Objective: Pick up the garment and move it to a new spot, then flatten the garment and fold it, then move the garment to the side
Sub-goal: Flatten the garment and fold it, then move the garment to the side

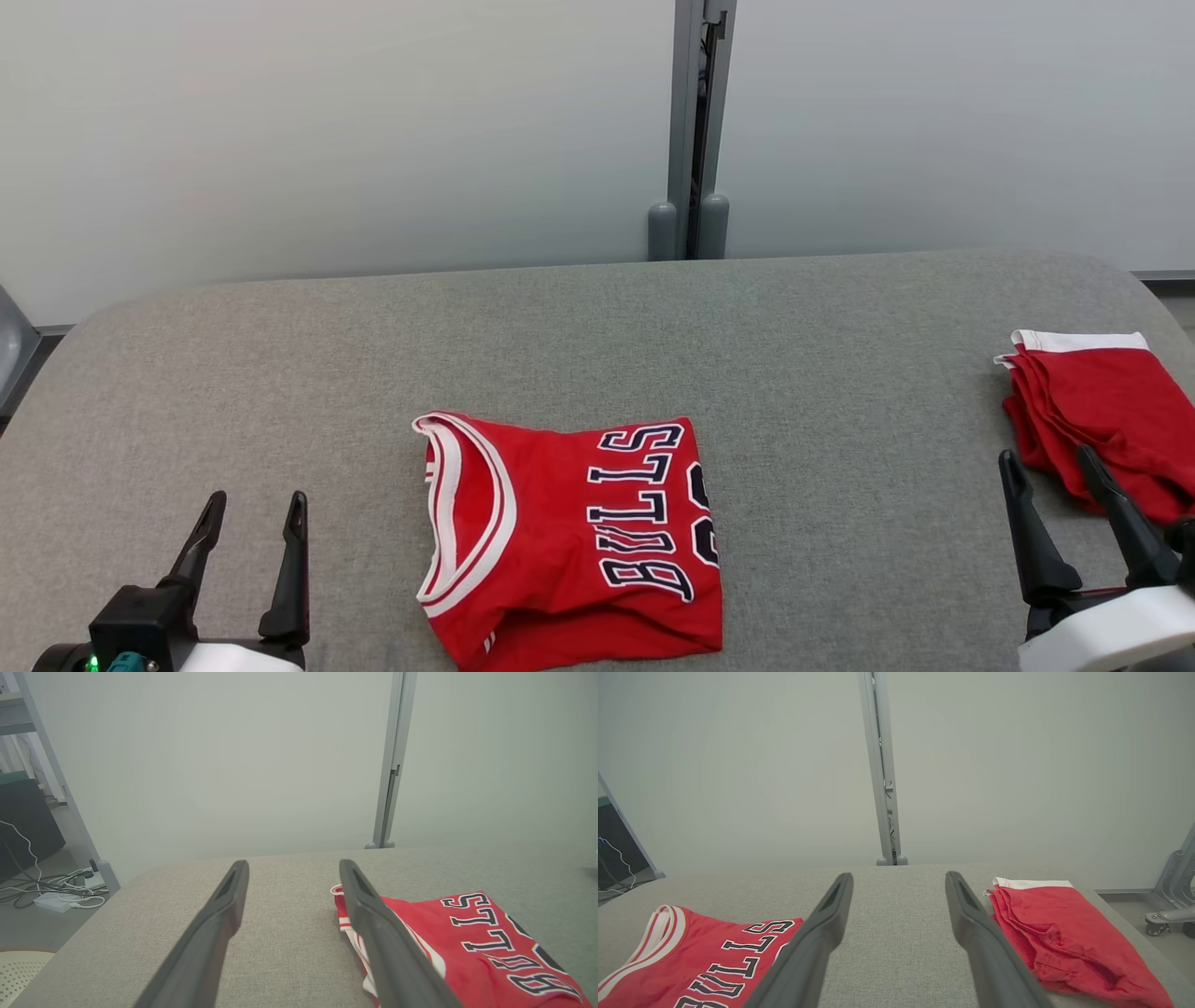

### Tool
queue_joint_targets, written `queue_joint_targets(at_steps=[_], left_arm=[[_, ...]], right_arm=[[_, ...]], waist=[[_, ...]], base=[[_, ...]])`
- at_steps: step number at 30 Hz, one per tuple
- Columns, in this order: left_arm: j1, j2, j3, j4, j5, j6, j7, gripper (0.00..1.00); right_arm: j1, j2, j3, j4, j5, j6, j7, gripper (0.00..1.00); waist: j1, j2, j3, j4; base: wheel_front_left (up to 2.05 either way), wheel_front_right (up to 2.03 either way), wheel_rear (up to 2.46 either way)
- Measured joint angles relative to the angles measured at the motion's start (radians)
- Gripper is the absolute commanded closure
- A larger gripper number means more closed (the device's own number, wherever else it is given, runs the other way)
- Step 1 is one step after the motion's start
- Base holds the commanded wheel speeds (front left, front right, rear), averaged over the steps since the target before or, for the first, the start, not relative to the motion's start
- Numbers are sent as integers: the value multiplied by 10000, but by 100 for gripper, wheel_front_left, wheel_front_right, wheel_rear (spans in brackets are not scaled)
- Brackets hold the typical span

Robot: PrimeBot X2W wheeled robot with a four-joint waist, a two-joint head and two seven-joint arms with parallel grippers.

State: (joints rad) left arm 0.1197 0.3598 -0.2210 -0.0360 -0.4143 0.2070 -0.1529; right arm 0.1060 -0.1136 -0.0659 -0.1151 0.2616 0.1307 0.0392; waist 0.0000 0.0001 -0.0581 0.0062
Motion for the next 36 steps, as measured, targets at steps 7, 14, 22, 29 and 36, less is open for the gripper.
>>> queue_joint_targets(at_steps=[7, 14, 22, 29, 36], left_arm=[[1, 21, -25, 4, -21, 29, 0, 0], [0, 79, -44, -10, -56, 54, 2, 0], [-31, 117, -44, -67, -81, 86, 31, 0], [-191, 128, -105, -119, -81, 98, 31, 0], [-580, 128, -211, -199, -61, 56, 8, 0]], right_arm=[[-46, 27, -10, 19, -4, 0, 2, 0], [-146, 35, 4, 67, -2, 0, 17, 0], [-202, 31, 105, 293, 10, 0, 50, 0], [-366, -27, 357, 581, 125, 0, 132, 0], [-972, -178, 1459, 1877, 600, 0, 186, 0]], waist=[[0, 0, 2, -37], [0, 0, 70, -64], [0, 0, 244, -106], [0, 0, 334, -6], [0, 0, 628, 376]], base=[[0, 0, 0], [0, 0, 0], [0, 0, 0], [0, 0, 0], [0, 0, 0]])
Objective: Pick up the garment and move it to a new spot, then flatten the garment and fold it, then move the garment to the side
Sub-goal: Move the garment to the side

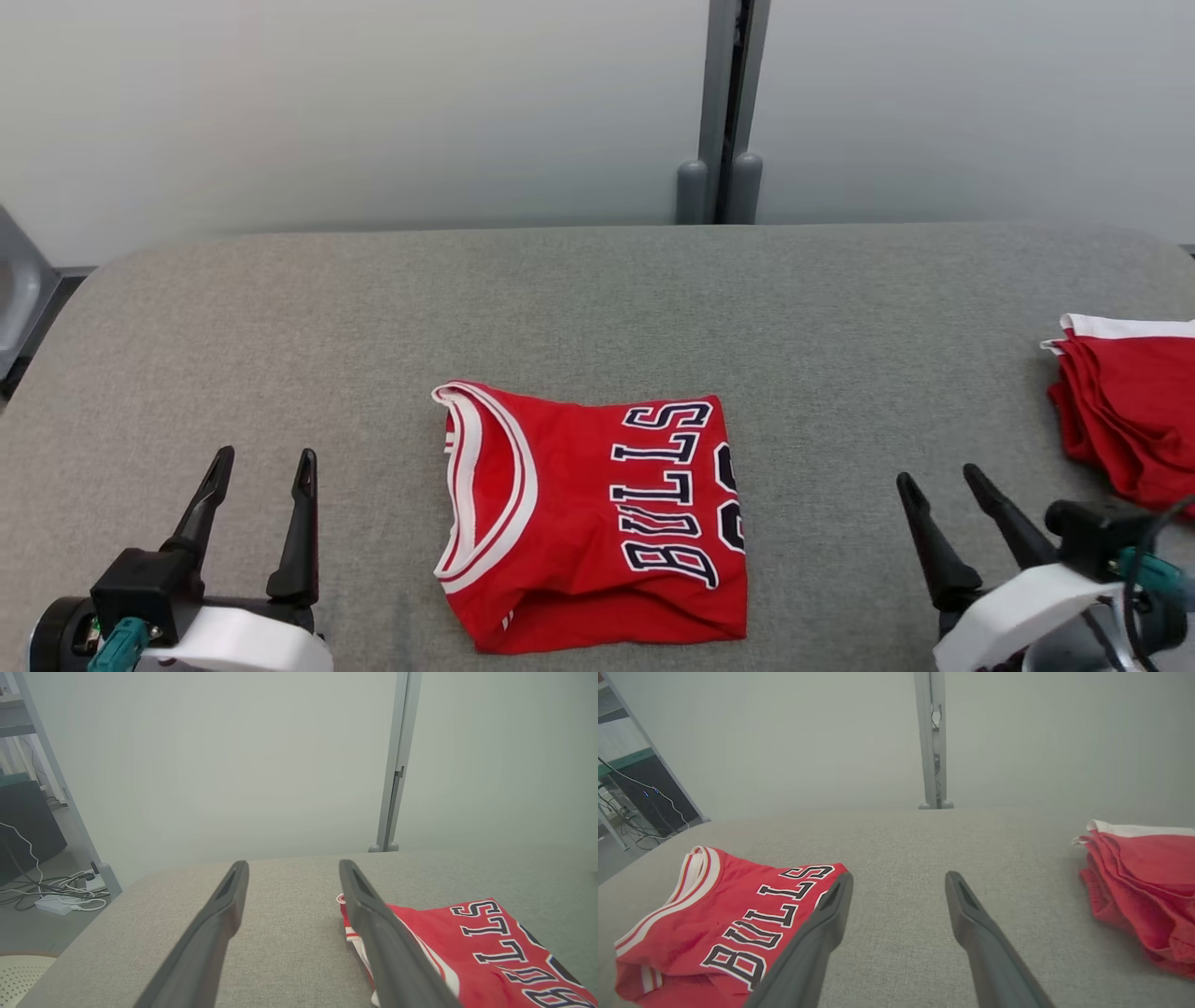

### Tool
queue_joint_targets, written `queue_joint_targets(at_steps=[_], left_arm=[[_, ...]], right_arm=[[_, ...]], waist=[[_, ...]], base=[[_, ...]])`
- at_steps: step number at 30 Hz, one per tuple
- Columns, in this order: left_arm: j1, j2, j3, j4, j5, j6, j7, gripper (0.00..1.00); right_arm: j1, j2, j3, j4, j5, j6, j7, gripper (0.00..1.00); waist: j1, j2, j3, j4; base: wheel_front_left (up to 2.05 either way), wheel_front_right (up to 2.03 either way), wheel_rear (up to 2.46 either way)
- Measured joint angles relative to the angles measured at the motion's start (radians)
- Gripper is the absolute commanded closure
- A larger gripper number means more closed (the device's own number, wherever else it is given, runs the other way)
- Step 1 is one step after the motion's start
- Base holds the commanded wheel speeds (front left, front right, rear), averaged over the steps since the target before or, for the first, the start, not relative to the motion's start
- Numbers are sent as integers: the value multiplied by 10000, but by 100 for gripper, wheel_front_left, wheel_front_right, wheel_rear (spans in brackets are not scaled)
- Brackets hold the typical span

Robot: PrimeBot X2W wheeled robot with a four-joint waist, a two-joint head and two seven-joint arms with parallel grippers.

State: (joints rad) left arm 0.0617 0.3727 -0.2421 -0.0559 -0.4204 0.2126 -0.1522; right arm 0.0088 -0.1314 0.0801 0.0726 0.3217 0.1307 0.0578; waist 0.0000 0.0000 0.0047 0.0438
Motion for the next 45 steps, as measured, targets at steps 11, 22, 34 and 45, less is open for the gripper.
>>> queue_joint_targets(at_steps=[11, 22, 34, 45], left_arm=[[-751, -330, -205, 295, -42, -228, -389, 0], [-1185, -453, -196, 756, -125, -357, -700, 0], [-1313, -441, -127, 970, -142, -445, -871, 0], [-1267, -217, 42, 667, -125, -345, -901, 0]], right_arm=[[-2070, 190, 2368, 3344, 1202, 0, -441, 0], [-3961, 188, 3509, 6036, 2332, 0, 217, 83], [-4646, -1425, 5202, 4888, 2102, 2, -274, 100], [-4944, -4117, 4796, 1310, 155, 4, 970, 100]], waist=[[0, 0, 913, 1014], [0, 0, 1614, 1470], [0, 0, 1648, 815], [0, 0, 1828, -485]], base=[[0, 0, 0], [0, 0, 0], [0, 0, 0], [0, 0, 0]])
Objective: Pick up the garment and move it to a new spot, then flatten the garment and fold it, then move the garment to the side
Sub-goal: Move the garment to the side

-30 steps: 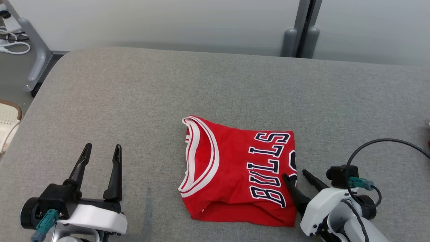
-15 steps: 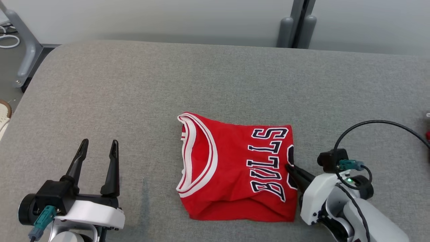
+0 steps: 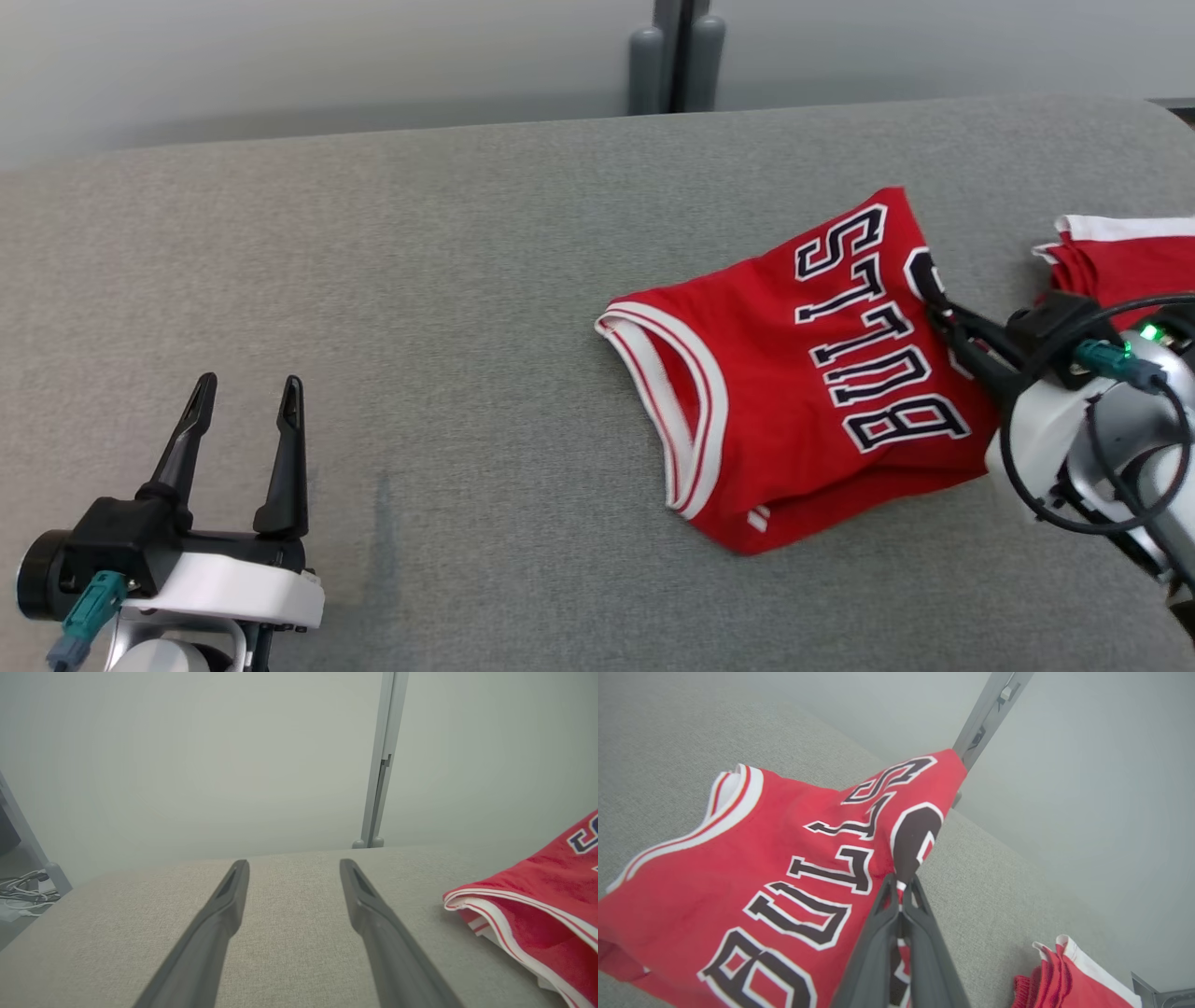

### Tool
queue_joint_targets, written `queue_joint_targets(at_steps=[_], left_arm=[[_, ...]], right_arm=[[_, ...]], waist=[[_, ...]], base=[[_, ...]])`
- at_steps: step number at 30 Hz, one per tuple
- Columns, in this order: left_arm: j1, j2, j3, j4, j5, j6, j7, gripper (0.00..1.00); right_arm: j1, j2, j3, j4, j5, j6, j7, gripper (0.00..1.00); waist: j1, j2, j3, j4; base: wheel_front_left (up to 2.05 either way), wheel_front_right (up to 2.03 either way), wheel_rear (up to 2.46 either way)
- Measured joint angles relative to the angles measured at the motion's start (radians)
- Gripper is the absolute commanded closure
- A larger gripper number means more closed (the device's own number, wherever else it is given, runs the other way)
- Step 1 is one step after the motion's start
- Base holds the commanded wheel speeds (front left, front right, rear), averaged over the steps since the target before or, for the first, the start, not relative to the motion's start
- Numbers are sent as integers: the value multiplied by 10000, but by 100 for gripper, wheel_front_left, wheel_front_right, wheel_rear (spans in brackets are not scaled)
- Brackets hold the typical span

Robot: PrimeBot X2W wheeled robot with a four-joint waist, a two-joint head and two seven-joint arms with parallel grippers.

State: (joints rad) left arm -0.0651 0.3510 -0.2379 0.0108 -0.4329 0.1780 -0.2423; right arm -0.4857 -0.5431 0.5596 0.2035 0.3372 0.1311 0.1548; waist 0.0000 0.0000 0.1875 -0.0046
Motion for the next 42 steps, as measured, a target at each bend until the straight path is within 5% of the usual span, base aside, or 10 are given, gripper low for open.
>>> queue_joint_targets(at_steps=[7, 16, 25, 32, 41, 42], left_arm=[[-12, 201, 2, -288, 48, 40, 130, 0], [-287, 487, -109, -700, 213, 35, 460, 0], [-935, 1043, -125, -1248, 468, -71, 936, 0], [-1342, 1415, -81, -1664, 623, -107, 1212, 0], [-1971, 1764, -148, -1979, 821, -282, 1544, 0], [-2037, 1779, -165, -2002, 828, -290, 1588, 0]], right_arm=[[407, -1158, -1099, -2282, -318, 0, 1325, 100], [120, -1561, -1179, -2128, 282, 0, 1135, 100], [-1974, -1871, -713, -435, 324, 0, -481, 100], [-3154, -2002, -1394, 2132, 416, 0, -1672, 100], [-3498, -924, -2449, 5110, 566, -2, -2589, 100], [-3531, -731, -2585, 5386, 602, -2, -2740, 78]], waist=[[0, 0, 95, -1162], [0, 0, 483, -2392], [0, 0, 1685, -2891], [0, 0, 2765, -3137], [0, 0, 3958, -3221], [0, 0, 4050, -3227]], base=[[0, 0, 0], [0, 0, 0], [0, 0, 0], [0, 0, 0], [0, 0, 0], [0, 0, 0]])
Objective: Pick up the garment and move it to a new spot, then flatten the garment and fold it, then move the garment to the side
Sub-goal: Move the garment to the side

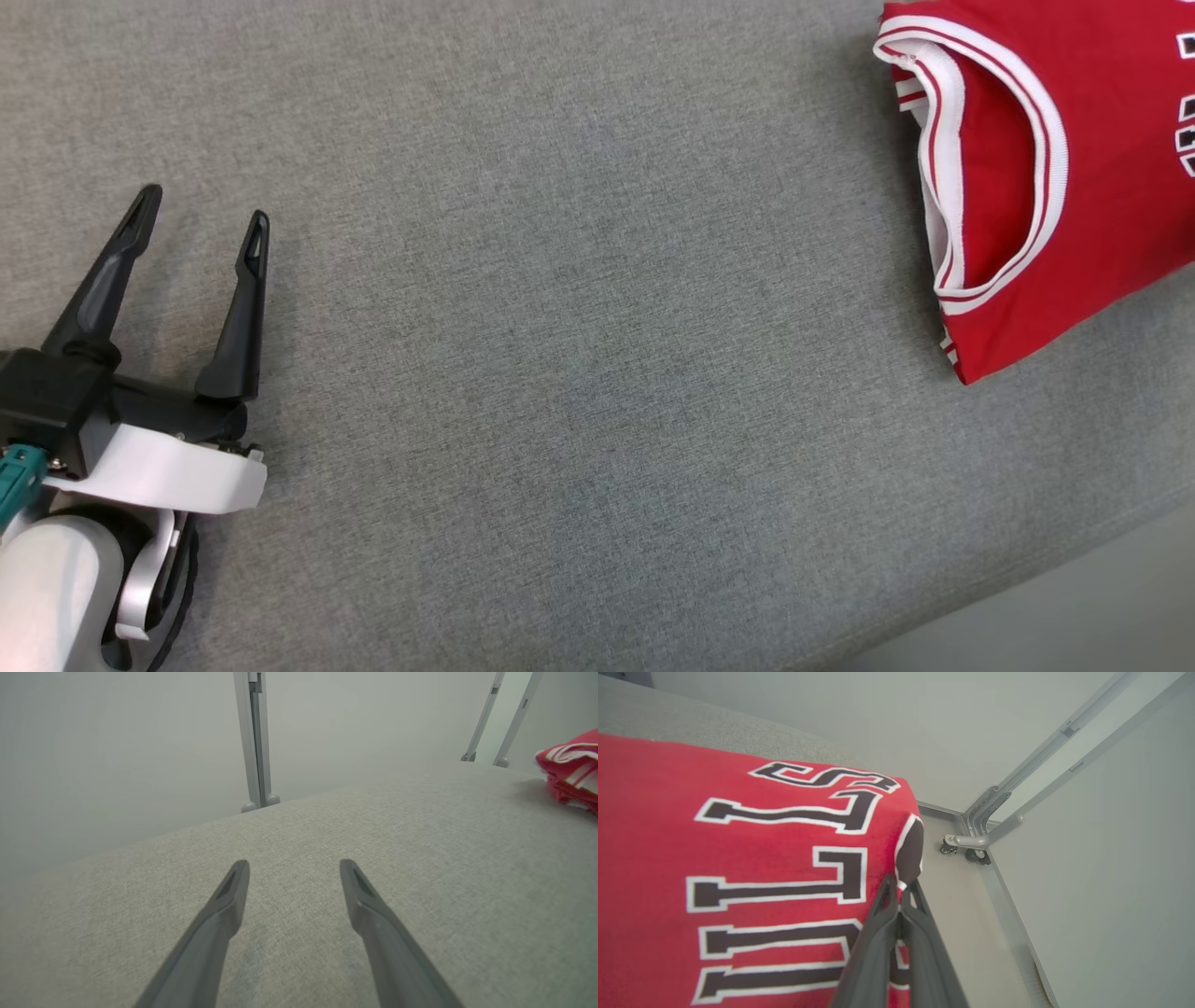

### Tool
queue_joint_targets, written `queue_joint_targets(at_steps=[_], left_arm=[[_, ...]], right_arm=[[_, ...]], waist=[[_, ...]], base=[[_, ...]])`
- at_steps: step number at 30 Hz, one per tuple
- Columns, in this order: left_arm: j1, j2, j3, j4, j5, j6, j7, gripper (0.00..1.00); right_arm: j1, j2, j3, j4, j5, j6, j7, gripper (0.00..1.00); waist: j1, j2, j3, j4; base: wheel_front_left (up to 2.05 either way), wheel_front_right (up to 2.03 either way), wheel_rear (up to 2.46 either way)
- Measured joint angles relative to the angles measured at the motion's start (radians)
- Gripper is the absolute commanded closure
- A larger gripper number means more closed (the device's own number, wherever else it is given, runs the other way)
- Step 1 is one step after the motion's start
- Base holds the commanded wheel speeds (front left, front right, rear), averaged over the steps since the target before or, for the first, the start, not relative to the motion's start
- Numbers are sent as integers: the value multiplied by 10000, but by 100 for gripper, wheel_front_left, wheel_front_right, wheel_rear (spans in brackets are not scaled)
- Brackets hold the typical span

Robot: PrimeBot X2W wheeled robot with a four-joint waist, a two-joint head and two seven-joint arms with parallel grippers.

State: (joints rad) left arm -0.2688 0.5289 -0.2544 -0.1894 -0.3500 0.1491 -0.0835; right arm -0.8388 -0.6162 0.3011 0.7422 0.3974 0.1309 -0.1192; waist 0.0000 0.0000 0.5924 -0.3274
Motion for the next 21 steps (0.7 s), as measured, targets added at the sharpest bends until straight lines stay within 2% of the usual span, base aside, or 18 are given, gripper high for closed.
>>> queue_joint_targets(at_steps=[1, 2, 8, 12, 18, 21], left_arm=[[-71, 29, -4, -46, 15, -13, 13, 0], [-94, 69, -12, -77, 52, -29, 42, 0], [-233, 184, -115, -161, 96, -69, 174, 0], [-214, 171, -148, -81, 88, -54, 153, 0], [82, -25, -88, 207, -113, 79, -102, 0], [229, -157, -92, 433, -207, 144, -293, 0]], right_arm=[[-74, 203, -119, 330, 42, 0, -61, 53], [-120, 370, -215, 614, 65, 0, -161, 0], [-167, 1101, -918, 1768, 343, 0, -1081, 0], [56, 1691, -1641, 1611, 564, 0, -1381, 0], [1786, 3053, -3553, -1185, 194, 0, -1452, 0], [2916, 3835, -4063, -2454, -215, -2, -1450, 0]], waist=[[0, 0, 83, -14], [0, 0, 149, -34], [0, 0, 219, -246], [0, 0, 9, -358], [0, 0, -497, -475], [0, 0, -826, -421]], base=[[0, 0, 0], [0, 0, 0], [0, 0, 0], [0, 0, 0], [0, 0, 0], [0, 0, 0]])
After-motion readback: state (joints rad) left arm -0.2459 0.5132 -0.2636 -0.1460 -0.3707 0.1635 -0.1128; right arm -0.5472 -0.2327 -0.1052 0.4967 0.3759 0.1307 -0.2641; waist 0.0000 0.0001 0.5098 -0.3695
